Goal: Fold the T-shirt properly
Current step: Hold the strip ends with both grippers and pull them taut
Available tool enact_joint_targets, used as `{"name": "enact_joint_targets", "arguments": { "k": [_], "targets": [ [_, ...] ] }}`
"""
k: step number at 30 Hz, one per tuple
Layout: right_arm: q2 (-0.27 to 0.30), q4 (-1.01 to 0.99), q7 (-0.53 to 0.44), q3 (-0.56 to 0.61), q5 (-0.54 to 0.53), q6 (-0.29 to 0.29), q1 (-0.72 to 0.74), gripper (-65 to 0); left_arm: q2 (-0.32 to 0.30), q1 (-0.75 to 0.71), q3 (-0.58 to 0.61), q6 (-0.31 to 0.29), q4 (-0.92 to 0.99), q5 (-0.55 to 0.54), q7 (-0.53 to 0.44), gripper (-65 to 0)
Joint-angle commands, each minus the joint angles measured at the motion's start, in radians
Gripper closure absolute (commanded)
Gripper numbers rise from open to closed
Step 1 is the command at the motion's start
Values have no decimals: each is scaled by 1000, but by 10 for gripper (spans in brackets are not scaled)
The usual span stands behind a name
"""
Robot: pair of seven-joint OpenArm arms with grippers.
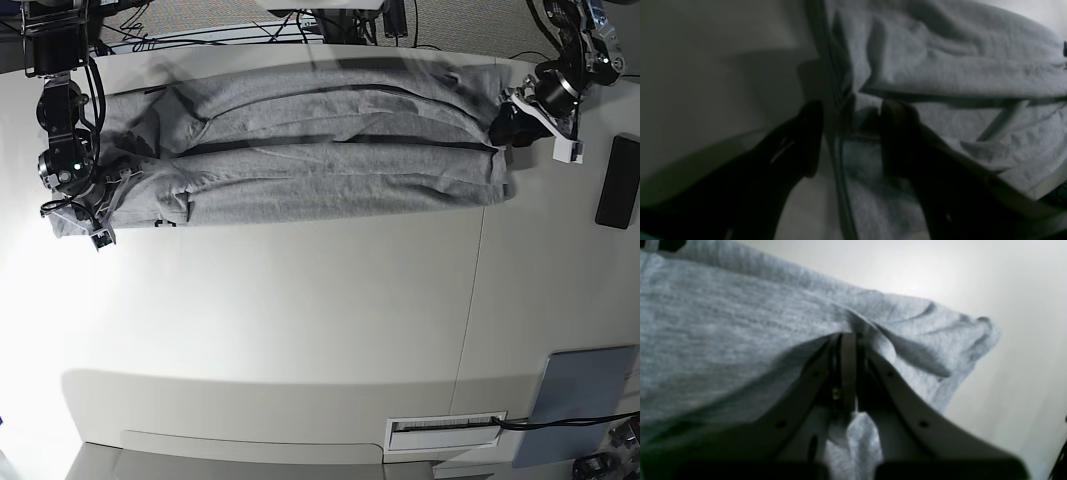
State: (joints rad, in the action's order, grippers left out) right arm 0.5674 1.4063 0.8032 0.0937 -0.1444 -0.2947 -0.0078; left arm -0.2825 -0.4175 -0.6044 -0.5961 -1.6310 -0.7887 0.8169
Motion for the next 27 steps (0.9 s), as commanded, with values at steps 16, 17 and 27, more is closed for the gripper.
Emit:
{"name": "enact_joint_targets", "arguments": {
  "k": [16,17,27],
  "targets": [
    [17,5,31,-4,3,-1,8,-2,-3,85,-6,-102,243,-175,-31,-292],
    [17,5,31,-4,3,-1,8,-2,1,85,-6,-102,244,-182,-21,-292],
    [17,5,31,-4,3,-1,8,-2,51,85,-6,-102,244,-222,-3,-222]
  ]
}}
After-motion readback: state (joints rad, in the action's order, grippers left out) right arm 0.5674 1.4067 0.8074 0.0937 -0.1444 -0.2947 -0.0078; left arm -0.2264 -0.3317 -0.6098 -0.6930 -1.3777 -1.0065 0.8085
